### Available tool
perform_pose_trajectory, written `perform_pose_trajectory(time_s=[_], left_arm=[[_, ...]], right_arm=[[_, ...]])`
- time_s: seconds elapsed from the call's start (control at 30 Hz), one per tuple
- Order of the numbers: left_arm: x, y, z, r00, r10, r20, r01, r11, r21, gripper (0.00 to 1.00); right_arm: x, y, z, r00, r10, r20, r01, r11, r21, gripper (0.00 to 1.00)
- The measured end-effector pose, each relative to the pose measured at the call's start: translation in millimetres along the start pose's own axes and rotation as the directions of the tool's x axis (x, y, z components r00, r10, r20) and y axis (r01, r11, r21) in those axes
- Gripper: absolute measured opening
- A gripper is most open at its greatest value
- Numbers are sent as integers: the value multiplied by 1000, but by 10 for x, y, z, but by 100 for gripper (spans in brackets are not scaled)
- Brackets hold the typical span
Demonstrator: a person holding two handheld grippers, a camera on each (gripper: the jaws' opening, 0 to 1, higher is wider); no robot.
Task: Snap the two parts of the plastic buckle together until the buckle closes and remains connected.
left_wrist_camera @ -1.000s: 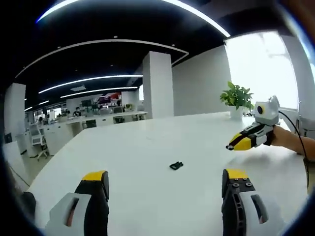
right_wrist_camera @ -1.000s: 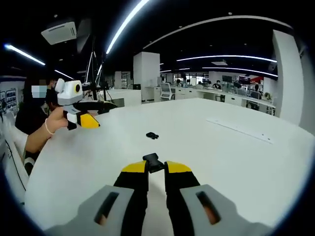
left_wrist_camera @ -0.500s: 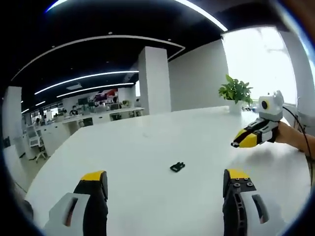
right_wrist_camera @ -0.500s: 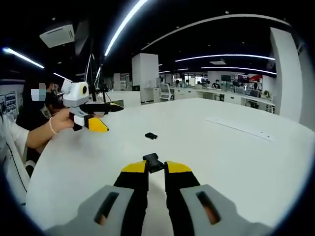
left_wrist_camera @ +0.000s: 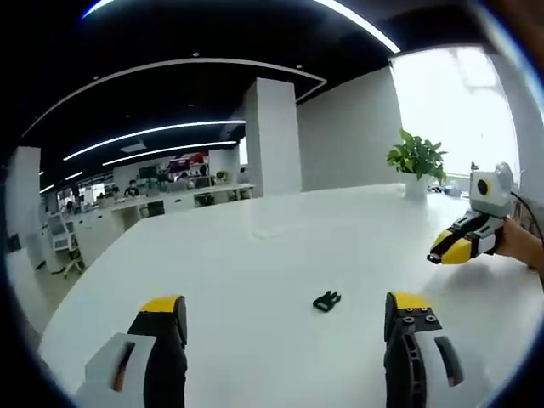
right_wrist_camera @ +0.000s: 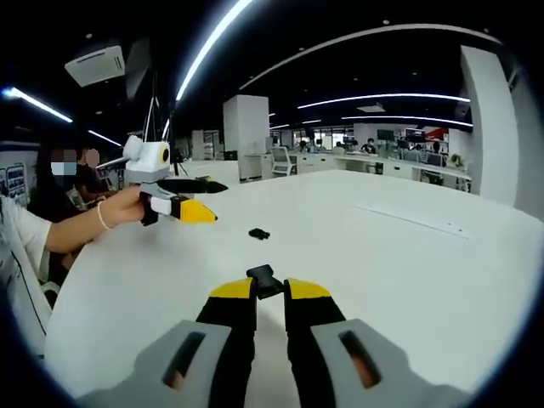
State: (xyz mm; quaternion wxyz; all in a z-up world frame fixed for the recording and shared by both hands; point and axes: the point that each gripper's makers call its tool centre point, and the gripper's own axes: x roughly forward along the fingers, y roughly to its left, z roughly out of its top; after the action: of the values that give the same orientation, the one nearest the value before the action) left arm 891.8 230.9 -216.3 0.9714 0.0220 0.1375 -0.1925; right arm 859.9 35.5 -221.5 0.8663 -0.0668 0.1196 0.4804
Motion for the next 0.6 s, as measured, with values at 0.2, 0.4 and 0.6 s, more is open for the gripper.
perform_pose_trajectory(time_s=[0.2,0.4,0.6], left_arm=[[119,-81,-22,995,-101,-10,101,994,38,91],[190,-42,-97,994,-105,-35,106,992,61,91],[228,-62,-164,991,-117,-60,123,986,112,89]], right_arm=[[4,-19,3,1000,-9,0,9,1000,-2,12],[-15,-4,-22,1000,-9,1,9,1000,8,12],[-21,1,-4,1000,-4,7,4,1000,6,12]])
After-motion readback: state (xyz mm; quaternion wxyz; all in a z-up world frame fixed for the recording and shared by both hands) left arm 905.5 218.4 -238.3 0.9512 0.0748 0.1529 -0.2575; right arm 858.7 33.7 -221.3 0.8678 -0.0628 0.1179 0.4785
